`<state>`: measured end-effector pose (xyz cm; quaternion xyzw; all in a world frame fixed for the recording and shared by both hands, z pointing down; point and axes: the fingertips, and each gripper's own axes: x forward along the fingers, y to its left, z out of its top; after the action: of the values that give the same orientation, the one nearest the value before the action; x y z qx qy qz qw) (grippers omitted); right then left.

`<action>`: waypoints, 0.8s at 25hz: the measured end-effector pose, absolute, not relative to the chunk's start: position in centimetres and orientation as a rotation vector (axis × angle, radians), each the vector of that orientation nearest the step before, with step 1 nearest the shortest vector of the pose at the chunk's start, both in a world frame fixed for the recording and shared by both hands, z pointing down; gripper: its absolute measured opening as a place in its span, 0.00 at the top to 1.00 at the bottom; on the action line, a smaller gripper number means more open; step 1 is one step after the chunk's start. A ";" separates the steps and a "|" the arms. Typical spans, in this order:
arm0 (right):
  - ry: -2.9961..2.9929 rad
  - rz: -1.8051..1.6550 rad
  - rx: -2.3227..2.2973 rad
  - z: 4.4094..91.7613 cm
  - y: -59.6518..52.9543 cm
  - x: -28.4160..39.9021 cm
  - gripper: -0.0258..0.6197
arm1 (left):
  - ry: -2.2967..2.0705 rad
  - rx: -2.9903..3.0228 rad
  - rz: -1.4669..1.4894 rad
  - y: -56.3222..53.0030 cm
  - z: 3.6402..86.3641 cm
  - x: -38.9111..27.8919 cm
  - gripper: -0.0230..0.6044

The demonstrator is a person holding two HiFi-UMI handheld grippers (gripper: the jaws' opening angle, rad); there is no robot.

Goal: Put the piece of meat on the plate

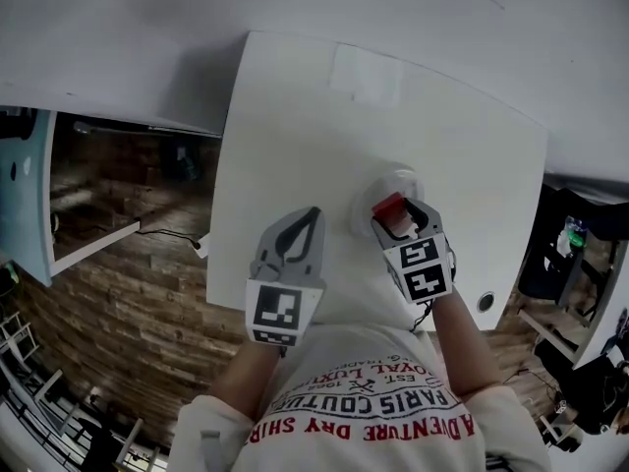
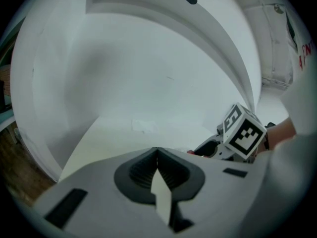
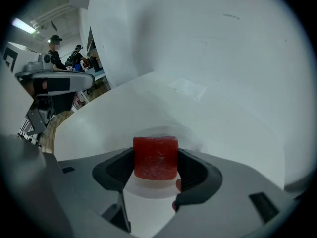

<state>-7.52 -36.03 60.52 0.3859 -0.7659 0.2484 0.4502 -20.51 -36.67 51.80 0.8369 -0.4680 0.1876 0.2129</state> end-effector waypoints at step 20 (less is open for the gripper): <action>-1.905 0.613 0.909 61.9 -37.5 -8.4 0.53 | -1.250 2.351 0.577 -36.4 52.9 -19.2 0.95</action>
<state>-8.41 -37.53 61.88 0.3682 -0.7719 0.2485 0.4547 -19.16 -36.43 52.91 0.8442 -0.4488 0.2074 0.2073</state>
